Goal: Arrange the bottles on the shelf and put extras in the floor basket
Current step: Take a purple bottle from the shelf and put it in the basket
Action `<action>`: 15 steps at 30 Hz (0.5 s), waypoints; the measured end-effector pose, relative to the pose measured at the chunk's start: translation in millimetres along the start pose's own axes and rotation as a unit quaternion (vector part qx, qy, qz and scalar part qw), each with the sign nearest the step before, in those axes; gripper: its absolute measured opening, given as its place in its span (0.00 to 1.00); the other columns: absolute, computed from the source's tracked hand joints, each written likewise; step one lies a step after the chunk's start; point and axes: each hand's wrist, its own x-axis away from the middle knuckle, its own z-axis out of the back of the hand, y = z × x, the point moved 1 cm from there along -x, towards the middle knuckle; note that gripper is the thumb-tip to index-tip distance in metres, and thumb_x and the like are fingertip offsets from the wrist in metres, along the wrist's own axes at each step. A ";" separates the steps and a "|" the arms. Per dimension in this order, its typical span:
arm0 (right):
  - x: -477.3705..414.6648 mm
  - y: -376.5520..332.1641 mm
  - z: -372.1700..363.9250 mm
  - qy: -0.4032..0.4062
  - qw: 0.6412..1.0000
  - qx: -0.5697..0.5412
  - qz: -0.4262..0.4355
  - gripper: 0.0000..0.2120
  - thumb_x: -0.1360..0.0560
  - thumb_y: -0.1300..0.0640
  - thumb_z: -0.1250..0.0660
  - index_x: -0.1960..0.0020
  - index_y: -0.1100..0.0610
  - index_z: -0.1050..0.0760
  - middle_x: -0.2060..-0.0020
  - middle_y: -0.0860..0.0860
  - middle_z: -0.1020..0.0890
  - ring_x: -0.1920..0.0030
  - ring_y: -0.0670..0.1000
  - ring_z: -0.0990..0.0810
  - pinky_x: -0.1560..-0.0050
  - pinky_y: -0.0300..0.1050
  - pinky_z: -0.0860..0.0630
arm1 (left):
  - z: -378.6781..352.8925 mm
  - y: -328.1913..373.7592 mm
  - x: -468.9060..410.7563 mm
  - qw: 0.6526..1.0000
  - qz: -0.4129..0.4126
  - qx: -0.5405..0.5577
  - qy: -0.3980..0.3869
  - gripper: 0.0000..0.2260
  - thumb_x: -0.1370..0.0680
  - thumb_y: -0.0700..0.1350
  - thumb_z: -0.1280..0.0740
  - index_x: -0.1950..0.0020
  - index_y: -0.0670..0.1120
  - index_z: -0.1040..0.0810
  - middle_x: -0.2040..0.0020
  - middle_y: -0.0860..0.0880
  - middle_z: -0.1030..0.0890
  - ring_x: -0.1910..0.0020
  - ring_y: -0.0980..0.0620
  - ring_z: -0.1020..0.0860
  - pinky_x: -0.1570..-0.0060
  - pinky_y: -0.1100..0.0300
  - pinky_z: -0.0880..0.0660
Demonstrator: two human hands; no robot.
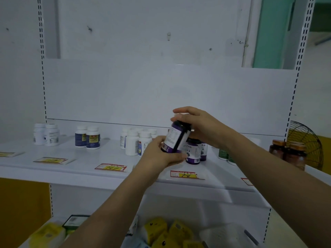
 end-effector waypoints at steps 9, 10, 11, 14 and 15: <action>-4.6 -3.7 -12.4 0.134 0.990 0.042 -0.031 0.26 0.32 0.41 0.27 0.42 0.56 0.28 0.52 0.50 0.19 0.54 0.48 0.19 0.58 0.41 0.21 | -21.7 -6.3 -5.6 0.970 -0.087 -0.108 0.198 0.29 0.34 0.39 0.22 0.45 0.51 0.38 0.49 0.52 0.29 0.53 0.56 0.28 0.71 0.75 0.32; -4.9 -4.1 -12.5 0.144 0.988 0.039 -0.032 0.26 0.33 0.42 0.26 0.43 0.57 0.27 0.53 0.50 0.19 0.55 0.48 0.19 0.59 0.41 0.21 | -23.4 -5.9 -5.3 0.971 -0.090 -0.101 0.199 0.30 0.34 0.39 0.22 0.44 0.51 0.39 0.49 0.52 0.29 0.54 0.56 0.27 0.71 0.75 0.32; -4.7 -4.6 -12.0 0.150 0.987 0.039 -0.029 0.26 0.33 0.42 0.26 0.44 0.57 0.26 0.54 0.51 0.18 0.55 0.49 0.18 0.59 0.42 0.20 | -24.5 -6.2 -5.2 0.974 -0.086 -0.091 0.190 0.31 0.35 0.39 0.22 0.44 0.51 0.39 0.50 0.52 0.29 0.56 0.57 0.27 0.71 0.75 0.31; -3.5 -6.5 -7.4 0.146 0.988 0.044 -0.017 0.22 0.32 0.46 0.25 0.43 0.54 0.26 0.52 0.50 0.18 0.53 0.50 0.18 0.53 0.47 0.19 | -23.2 -4.8 -2.9 0.991 -0.043 -0.044 0.118 0.32 0.33 0.40 0.23 0.41 0.53 0.41 0.50 0.55 0.29 0.55 0.58 0.25 0.63 0.73 0.27; -2.7 -7.7 -5.2 0.134 0.990 0.044 -0.011 0.21 0.31 0.48 0.25 0.42 0.53 0.26 0.51 0.49 0.18 0.53 0.49 0.18 0.54 0.46 0.20 | -21.2 -5.9 -2.6 0.996 -0.021 -0.032 0.082 0.31 0.32 0.40 0.24 0.40 0.54 0.41 0.48 0.54 0.27 0.52 0.57 0.24 0.58 0.70 0.26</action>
